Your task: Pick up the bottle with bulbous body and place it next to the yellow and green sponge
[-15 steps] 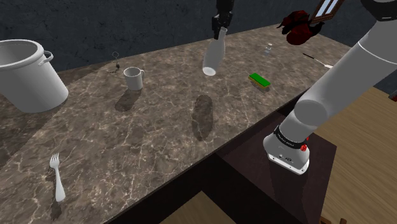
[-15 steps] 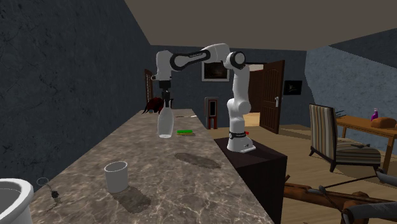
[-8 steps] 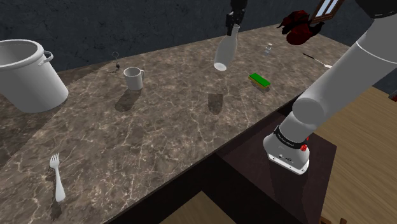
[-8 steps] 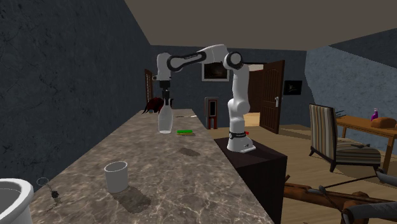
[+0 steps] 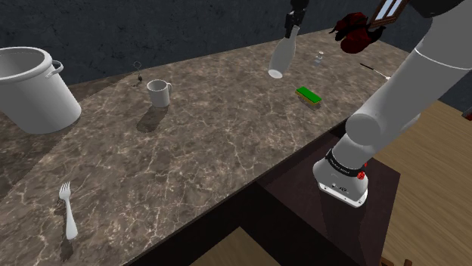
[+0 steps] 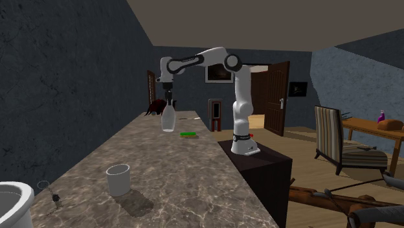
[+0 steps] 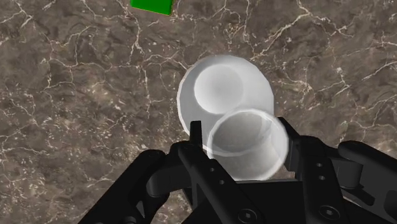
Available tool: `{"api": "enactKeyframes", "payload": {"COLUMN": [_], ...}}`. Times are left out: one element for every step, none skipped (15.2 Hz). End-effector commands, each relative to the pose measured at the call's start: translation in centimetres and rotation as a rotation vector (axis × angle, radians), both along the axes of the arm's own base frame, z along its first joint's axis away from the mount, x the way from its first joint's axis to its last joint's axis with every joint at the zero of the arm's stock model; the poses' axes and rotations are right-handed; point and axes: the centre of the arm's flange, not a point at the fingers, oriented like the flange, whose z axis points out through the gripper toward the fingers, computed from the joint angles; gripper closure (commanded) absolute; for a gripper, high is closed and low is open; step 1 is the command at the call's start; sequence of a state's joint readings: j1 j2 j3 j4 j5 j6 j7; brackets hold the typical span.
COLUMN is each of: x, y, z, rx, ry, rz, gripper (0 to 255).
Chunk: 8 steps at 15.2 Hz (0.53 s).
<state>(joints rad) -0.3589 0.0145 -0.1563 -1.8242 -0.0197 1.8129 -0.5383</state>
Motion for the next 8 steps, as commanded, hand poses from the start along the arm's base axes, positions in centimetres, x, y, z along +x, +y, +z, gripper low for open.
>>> {"api": "enactKeyframes", "payload": {"x": [-0.4, -0.6, -0.8, -1.0, -1.3, -1.5, -1.7, -1.9], "y": [-2.7, -4.0, -5.3, -6.6, -7.9, -9.2, -10.5, -11.8], "z": [-0.1, -0.1, -0.1, -0.1, -0.1, -0.1, -0.1, -0.1], "rx": [-0.001, -0.001, -0.001, -0.001, -0.001, -0.001, -0.001, -0.001], "ry": [0.000, 0.000, 0.000, 0.000, 0.000, 0.000, 0.000, 0.000], "rz": [0.001, 0.001, 0.001, 0.001, 0.001, 0.001, 0.001, 0.001], "gripper": [255, 255, 255, 255, 255, 255, 255, 255]}}
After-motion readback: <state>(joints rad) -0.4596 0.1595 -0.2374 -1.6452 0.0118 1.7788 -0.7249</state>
